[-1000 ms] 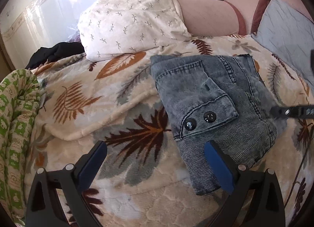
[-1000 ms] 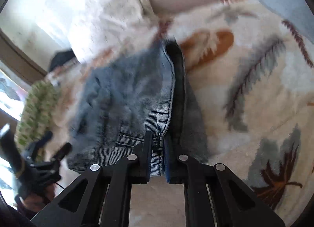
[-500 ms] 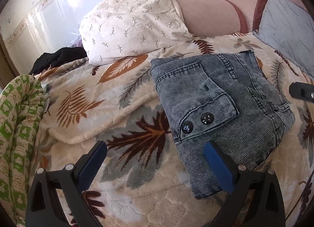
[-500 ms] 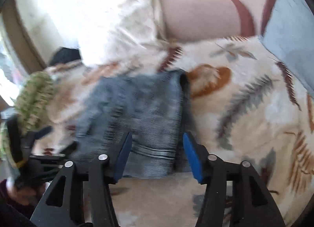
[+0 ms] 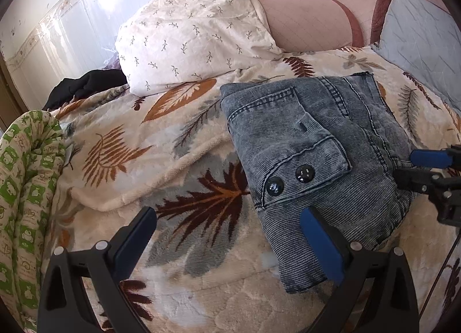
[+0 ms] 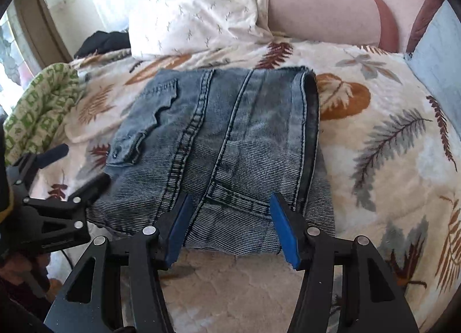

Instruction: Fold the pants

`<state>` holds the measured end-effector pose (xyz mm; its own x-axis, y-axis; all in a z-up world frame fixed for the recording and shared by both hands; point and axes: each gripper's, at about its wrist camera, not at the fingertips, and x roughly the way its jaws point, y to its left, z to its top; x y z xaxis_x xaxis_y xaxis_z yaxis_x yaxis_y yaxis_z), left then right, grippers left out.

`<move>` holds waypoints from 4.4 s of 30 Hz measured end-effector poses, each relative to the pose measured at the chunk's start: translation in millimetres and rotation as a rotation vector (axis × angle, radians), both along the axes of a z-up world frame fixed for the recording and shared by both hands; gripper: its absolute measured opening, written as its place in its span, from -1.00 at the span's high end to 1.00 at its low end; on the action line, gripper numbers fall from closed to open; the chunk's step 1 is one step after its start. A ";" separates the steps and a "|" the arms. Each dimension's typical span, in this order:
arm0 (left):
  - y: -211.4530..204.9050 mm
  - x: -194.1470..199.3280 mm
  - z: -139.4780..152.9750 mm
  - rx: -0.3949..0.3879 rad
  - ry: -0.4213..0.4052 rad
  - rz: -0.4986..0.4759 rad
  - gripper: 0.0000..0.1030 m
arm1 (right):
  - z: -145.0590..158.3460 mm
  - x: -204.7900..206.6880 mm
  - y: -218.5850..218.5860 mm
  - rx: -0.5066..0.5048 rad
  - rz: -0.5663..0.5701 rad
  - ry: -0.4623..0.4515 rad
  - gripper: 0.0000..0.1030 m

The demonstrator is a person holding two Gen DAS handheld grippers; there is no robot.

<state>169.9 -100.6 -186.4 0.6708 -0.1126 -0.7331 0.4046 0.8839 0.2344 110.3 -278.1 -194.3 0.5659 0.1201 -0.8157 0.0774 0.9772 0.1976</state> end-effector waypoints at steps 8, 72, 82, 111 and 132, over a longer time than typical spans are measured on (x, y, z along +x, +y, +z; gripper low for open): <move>0.5 1.4 -2.6 -0.002 0.004 0.001 -1.00 | -11.7 4.2 3.6 -0.026 0.012 0.015 -0.11; 13.1 11.4 43.9 -0.132 -0.073 0.112 -0.99 | 43.1 -7.0 -23.6 -0.012 -0.135 -0.219 -0.51; 16.5 22.4 25.9 -0.095 -0.034 0.142 -0.99 | 31.7 -0.8 -26.9 -0.020 -0.149 -0.148 -0.52; 13.7 54.3 1.3 -0.240 0.163 0.078 -0.99 | -17.8 41.3 -93.9 0.254 -0.200 0.038 -0.64; 16.4 68.3 -13.7 -0.405 0.338 -0.024 -0.99 | -43.1 53.1 -99.4 0.563 -0.123 0.092 -0.81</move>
<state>238.2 -84.3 -200.1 0.3987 -0.4443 -0.8023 0.4195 0.8663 -0.2713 163.5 -377.6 -237.4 0.5332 0.4873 -0.6916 0.2249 0.7064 0.6712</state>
